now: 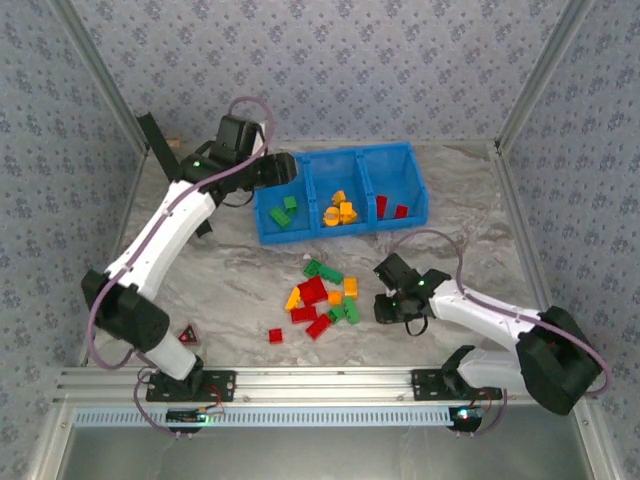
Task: Sort the legos into containers by color
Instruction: Pick up the lego from the bottom-center of the table, then place the lego in the container.
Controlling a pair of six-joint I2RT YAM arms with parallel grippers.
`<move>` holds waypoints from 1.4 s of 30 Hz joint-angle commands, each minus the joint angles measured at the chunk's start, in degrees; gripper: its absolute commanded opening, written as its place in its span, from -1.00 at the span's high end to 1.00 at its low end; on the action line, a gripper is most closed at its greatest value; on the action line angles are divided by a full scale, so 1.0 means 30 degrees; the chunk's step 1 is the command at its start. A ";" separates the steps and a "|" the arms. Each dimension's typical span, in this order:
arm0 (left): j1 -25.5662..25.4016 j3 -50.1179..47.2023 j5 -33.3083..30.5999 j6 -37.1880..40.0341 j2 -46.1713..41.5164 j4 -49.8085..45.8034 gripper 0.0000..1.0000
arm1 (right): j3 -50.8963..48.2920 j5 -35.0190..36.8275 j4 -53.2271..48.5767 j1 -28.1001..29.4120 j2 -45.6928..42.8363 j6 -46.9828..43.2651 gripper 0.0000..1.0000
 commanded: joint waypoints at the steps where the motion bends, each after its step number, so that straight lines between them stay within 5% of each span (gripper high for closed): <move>1: -0.0945 -0.1437 -0.0422 0.0018 -0.1747 -0.1153 -0.30 | 0.2500 0.0134 -0.2673 -0.1312 -0.1522 -0.1559 0.50; 7: -0.6424 -0.5254 -0.5256 -0.4579 -0.3674 -0.1035 -0.32 | 0.7188 0.0464 -0.3988 -0.5006 -0.0602 -0.5059 0.51; 18: -1.2304 -0.5583 -0.4460 -0.9322 0.1227 -0.0753 -0.31 | 1.3606 0.0069 -0.0284 -0.8812 0.6060 -0.7834 0.53; 31: -1.3752 -0.4054 -0.2461 -1.1250 0.5317 -0.0412 -0.26 | 2.0207 -0.0758 -0.0508 -1.0117 1.4506 -0.9577 0.55; 42: -1.3683 -0.2363 -0.2533 -1.1637 0.7633 -0.2190 -0.21 | 2.1658 -0.0107 -0.0031 -1.0009 1.7096 -1.0006 0.47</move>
